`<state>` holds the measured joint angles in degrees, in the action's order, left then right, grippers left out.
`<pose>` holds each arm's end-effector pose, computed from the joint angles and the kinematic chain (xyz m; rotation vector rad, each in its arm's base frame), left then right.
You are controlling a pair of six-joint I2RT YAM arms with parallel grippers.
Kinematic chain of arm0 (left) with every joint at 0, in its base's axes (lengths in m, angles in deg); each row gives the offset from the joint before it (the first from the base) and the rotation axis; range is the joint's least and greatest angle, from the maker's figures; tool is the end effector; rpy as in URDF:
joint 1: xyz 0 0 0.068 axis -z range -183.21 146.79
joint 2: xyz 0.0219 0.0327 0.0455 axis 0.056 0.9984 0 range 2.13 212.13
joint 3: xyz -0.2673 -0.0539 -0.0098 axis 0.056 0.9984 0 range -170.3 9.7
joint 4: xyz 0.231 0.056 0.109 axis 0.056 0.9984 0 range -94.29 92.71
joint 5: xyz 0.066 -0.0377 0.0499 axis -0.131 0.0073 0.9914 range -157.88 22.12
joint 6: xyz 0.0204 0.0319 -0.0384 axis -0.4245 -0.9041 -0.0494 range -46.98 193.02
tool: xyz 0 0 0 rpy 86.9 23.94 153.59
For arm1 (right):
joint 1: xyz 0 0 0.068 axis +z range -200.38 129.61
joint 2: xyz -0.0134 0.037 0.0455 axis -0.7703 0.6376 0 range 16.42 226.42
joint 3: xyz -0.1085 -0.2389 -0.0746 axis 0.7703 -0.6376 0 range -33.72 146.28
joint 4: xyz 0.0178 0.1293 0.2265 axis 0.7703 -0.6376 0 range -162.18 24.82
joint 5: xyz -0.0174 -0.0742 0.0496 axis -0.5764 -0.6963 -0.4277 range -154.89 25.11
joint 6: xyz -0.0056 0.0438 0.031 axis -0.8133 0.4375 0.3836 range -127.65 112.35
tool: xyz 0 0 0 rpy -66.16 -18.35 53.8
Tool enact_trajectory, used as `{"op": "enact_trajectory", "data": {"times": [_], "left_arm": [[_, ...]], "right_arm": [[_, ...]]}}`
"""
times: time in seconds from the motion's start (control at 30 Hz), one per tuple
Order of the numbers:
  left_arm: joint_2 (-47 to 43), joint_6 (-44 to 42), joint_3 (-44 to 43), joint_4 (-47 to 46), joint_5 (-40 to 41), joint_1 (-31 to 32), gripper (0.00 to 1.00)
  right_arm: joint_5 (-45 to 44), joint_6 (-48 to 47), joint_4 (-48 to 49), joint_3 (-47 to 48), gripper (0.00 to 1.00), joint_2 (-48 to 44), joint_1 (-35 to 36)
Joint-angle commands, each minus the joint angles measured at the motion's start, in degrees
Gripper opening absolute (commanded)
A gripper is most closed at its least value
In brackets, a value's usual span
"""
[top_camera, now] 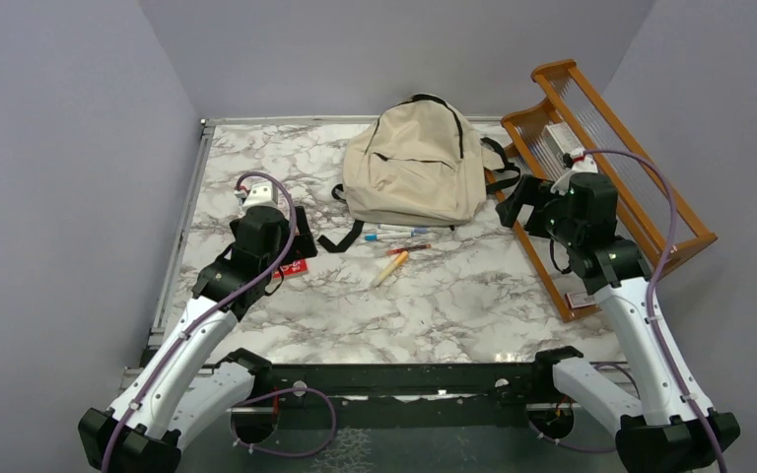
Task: Pack the student bag
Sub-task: Pick up the student bag at the center of the board.
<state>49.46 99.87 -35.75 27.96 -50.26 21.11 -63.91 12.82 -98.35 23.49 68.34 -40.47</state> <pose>0.1660 -0.0632 0.2991 -0.2225 2.1294 -0.1902 0.1895 0.0337 0.3523 0.1804 2.0674 0.3447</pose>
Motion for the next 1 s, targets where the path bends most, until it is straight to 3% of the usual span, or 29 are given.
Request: {"op": "enact_trajectory", "data": {"times": [0.0, 0.3, 0.5, 0.77, 0.97], "left_arm": [[0.0, 0.7, -0.1, 0.1, 2.1, -0.4, 0.99], [2.3, 0.6, 0.2, 0.1, 1.6, -0.4, 0.99], [1.3, 1.0, 0.7, 0.0, 1.3, -0.4, 0.99], [1.6, 1.1, 0.8, 0.0, 1.1, -0.4, 0.99], [0.3, 1.2, 1.2, -0.3, 0.6, -0.4, 0.99]], "right_arm": [[0.2, -0.2, 0.0, 0.9, 1.0, 0.5, 0.0], [-0.3, -0.2, 2.0, 3.0, 1.0, 3.3, 0.0], [6.7, -4.7, 2.4, 6.8, 1.0, 8.6, 0.0], [23.0, -7.8, 4.4, 14.6, 0.99, 22.3, 0.1], [17.3, -11.1, 6.7, 23.6, 0.97, 37.2, 3.5]]}}
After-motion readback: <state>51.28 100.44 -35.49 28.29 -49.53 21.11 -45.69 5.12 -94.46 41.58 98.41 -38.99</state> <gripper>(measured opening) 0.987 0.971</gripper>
